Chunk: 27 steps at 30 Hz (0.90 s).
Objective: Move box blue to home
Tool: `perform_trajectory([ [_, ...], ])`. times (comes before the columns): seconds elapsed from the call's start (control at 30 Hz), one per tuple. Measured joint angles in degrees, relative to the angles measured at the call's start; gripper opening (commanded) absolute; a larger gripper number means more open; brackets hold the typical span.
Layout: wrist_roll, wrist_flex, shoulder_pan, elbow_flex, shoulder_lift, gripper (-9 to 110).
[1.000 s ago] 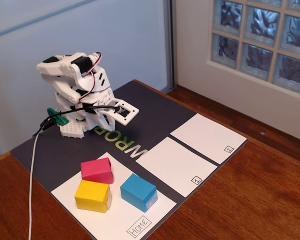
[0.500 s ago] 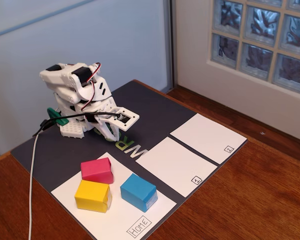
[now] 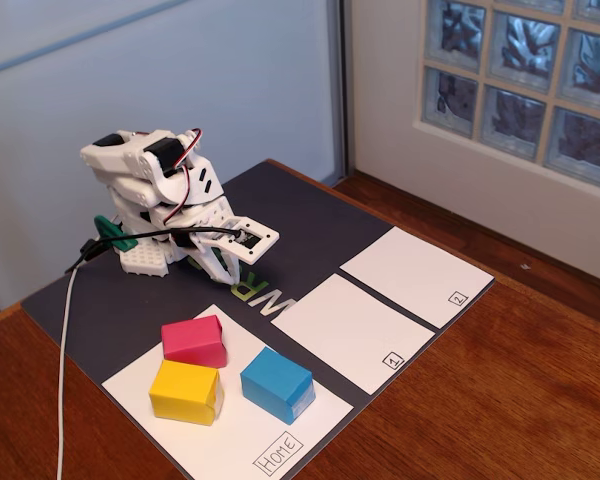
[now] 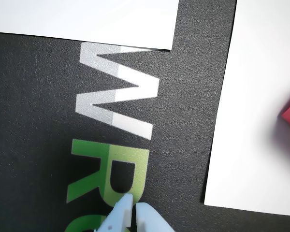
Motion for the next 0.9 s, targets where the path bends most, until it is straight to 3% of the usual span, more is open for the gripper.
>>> perform_trajectory([
  [0.9, -1.5, 0.7, 0.0, -0.2, 0.1, 0],
])
